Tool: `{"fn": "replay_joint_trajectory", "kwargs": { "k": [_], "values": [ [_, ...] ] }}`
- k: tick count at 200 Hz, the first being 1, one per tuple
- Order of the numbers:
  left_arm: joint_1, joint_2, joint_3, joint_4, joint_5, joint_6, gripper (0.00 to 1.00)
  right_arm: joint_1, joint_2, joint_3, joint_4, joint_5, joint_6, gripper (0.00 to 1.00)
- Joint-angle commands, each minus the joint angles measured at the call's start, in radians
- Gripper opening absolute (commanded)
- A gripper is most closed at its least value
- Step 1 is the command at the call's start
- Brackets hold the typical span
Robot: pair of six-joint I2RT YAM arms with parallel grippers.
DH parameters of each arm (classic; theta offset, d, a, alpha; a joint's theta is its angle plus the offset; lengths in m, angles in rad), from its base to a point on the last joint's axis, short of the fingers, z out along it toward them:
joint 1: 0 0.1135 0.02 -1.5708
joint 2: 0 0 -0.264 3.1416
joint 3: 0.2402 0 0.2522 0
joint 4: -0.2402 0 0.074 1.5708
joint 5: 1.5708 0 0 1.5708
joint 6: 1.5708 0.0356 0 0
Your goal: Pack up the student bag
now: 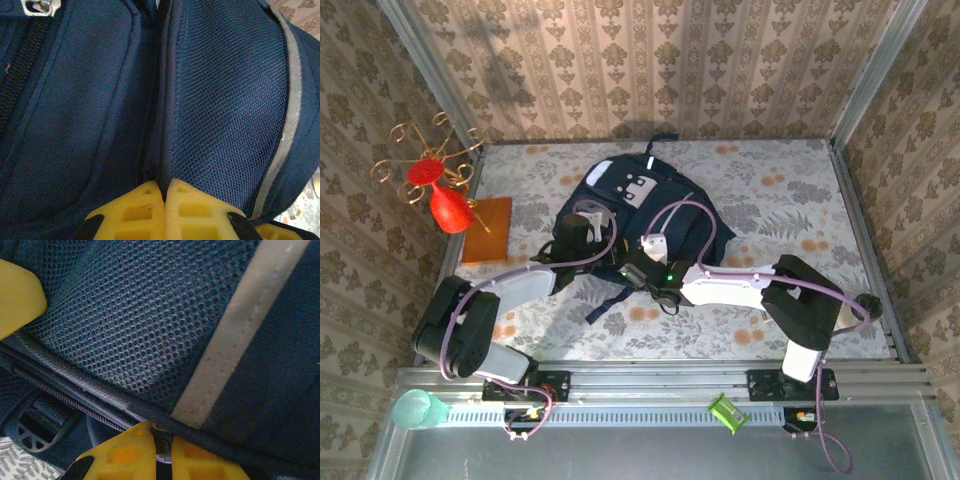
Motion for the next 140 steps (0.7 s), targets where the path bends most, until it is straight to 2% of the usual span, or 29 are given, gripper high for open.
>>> {"fn": "replay_joint_trajectory", "kwargs": {
  "k": [1,63,73,86,99,140],
  "values": [
    [0.027,-0.029,-0.031,-0.048,-0.027,0.013,0.00,-0.038,-0.069,-0.045,-0.044,0.029,0.046,0.00],
    [0.053,-0.030,-0.040,-0.083,-0.073,0.045,0.00,-0.082,-0.200,-0.192,0.004,-0.064,0.065,0.00],
    [0.054,-0.031,-0.041,-0.080,-0.070,0.046,0.00,-0.099,-0.220,-0.227,0.073,-0.124,0.029,0.00],
    [0.053,-0.027,-0.040,-0.077,-0.063,0.045,0.00,-0.141,-0.227,-0.269,0.177,-0.262,-0.015,0.00],
    [0.053,-0.025,-0.038,-0.077,-0.062,0.046,0.00,-0.181,-0.238,-0.299,0.213,-0.317,-0.014,0.00],
    [0.060,-0.021,-0.036,-0.085,-0.075,0.058,0.00,-0.233,-0.327,-0.321,0.093,-0.263,-0.061,0.00]
  ]
}}
